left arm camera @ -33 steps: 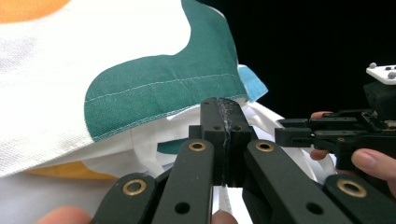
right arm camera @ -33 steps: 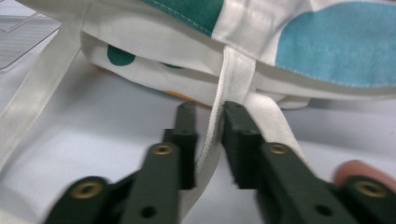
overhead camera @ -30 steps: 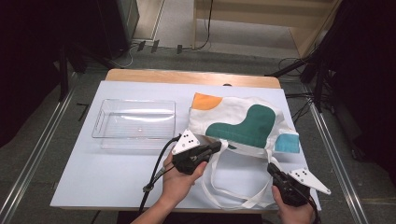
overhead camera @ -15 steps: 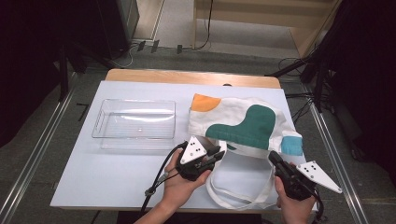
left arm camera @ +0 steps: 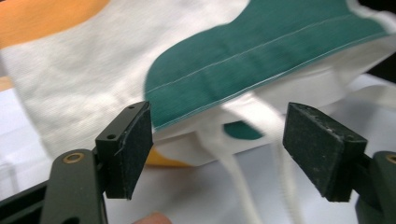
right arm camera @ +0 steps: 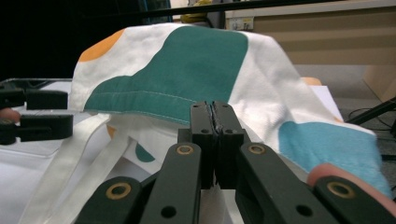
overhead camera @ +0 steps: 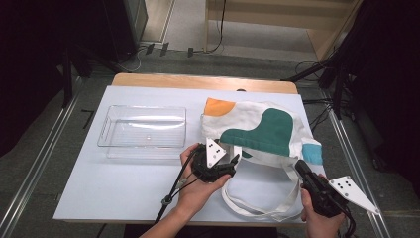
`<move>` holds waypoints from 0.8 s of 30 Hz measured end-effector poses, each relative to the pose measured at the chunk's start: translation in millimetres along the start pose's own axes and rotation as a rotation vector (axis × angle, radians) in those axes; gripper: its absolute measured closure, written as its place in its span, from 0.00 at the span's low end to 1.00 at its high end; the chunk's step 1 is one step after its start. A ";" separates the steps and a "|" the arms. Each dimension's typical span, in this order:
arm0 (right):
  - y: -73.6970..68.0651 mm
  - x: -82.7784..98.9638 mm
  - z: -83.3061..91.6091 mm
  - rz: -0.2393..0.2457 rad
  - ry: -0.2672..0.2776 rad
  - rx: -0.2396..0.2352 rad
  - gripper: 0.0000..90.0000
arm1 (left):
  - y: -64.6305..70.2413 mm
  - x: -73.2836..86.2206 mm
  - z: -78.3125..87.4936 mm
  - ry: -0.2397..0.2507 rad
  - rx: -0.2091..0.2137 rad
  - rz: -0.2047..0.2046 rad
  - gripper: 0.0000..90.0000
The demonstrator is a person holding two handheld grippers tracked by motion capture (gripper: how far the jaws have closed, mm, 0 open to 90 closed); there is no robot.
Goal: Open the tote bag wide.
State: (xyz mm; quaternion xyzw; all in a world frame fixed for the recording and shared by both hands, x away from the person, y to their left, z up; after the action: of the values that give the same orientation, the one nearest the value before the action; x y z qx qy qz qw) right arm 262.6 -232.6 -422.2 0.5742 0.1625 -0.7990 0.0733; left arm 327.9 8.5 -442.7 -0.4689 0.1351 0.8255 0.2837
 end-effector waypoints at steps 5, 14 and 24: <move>12.0 -5.1 6.7 -0.021 0.030 0.027 1.00 | -15.6 6.3 -2.4 -0.015 -0.095 -0.027 0.27; 17.7 -7.8 13.0 -0.028 0.047 0.038 1.00 | -33.8 11.0 -13.2 -0.059 -0.213 -0.058 0.23; 19.4 -3.3 13.1 -0.035 0.036 0.027 1.00 | -43.1 -0.3 -19.6 -0.032 -0.253 -0.043 0.15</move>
State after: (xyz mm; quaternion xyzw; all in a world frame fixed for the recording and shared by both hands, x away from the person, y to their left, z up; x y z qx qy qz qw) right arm 257.9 -255.5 -418.7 0.5865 0.1629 -0.7919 0.0484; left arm 367.3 33.4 -450.9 -0.4903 0.0154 0.8371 0.2419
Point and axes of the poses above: each handheld gripper's, and its own axes: z roughly backward along the jaws, x roughly out of its underside, y roughly to its right, the point moved 7 cm from there along -z, roughly forward along the jaws, and after that the axes turned 5 degrees about -y, right-handed, at the moved point
